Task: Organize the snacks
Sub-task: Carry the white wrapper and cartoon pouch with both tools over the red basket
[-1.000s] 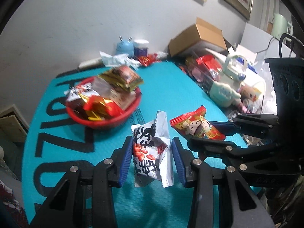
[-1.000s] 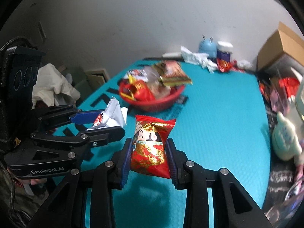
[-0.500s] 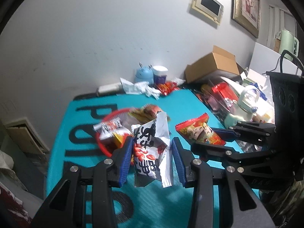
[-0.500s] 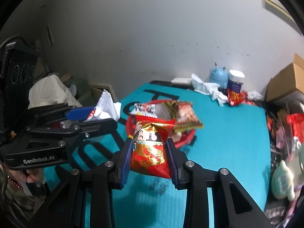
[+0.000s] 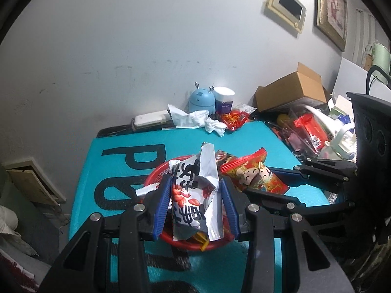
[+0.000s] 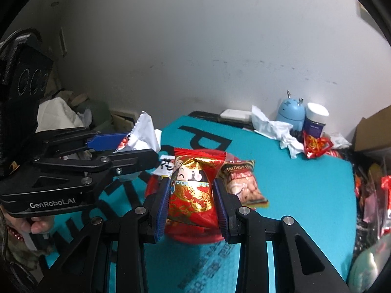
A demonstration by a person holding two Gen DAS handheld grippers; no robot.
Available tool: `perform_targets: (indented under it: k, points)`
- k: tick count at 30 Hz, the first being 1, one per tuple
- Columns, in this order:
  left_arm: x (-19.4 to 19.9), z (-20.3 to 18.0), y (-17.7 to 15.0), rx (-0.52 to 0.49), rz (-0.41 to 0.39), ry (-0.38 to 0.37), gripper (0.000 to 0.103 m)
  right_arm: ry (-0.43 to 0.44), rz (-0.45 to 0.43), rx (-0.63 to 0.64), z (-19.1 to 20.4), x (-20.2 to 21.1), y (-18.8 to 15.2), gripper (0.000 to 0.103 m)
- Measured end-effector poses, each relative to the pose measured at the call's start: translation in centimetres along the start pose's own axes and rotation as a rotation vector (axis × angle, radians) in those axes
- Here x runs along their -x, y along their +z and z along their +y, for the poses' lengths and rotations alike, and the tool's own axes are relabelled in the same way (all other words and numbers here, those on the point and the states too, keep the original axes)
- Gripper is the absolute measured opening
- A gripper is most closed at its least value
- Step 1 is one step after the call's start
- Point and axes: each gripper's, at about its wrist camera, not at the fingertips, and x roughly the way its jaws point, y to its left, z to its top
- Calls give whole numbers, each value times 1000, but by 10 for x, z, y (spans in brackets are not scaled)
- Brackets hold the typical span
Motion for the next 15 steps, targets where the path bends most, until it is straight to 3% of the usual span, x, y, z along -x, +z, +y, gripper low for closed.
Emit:
perform_targets:
  k: [13,15]
  points:
    - [-50,28,-1,16,74,10,40,-26,49,17,-8,-53,-1,36]
    - [-56,29,-4,24,91,2,40,-32,51,20,-8,-54,-4,44]
